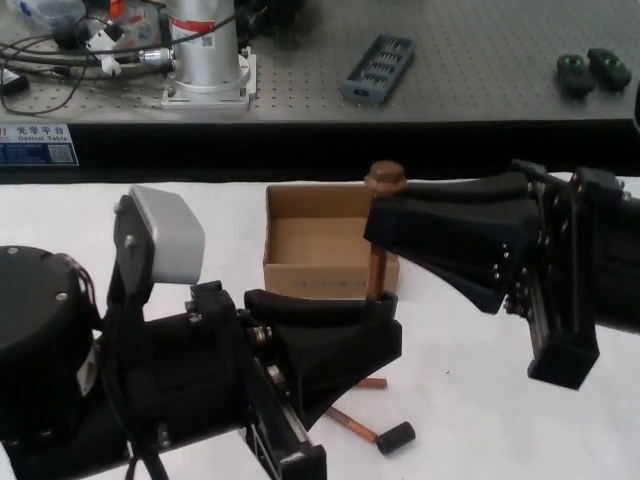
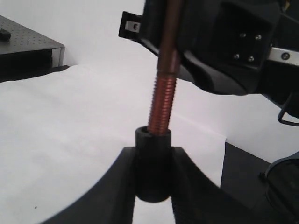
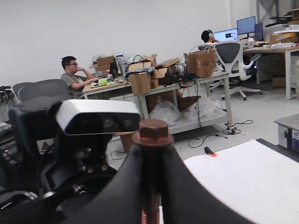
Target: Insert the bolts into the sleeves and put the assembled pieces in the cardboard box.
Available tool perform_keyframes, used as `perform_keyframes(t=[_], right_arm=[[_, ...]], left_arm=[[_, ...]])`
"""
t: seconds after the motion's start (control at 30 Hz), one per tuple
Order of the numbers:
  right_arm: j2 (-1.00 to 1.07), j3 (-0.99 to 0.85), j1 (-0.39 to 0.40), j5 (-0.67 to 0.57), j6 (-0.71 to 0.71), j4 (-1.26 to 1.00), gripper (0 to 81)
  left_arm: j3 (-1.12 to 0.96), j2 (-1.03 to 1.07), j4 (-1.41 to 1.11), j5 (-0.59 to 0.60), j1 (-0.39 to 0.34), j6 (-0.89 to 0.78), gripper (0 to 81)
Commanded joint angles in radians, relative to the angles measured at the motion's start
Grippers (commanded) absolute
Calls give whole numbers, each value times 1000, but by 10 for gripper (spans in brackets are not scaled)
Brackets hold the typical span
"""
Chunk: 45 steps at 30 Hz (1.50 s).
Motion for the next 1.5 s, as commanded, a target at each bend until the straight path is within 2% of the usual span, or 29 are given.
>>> perform_keyframes(t=[0.0,0.3,0.6,1.03,1.47], right_arm=[[1,-3,-19,31,-5,-1,34],[1,-3,-12,-4,39,-1,34],[1,-3,-18,44,24,-45,34],[1,-3,-11,-30,69,16,34],[1,-3,-11,-52,69,24,34]], left_arm=[[-2,-48,-30,6,-3,26,6],[-2,-51,-30,6,-3,33,6],[-2,-51,53,6,-3,43,6],[-2,-51,30,4,-3,57,6],[-2,-51,28,-60,-3,64,6]])
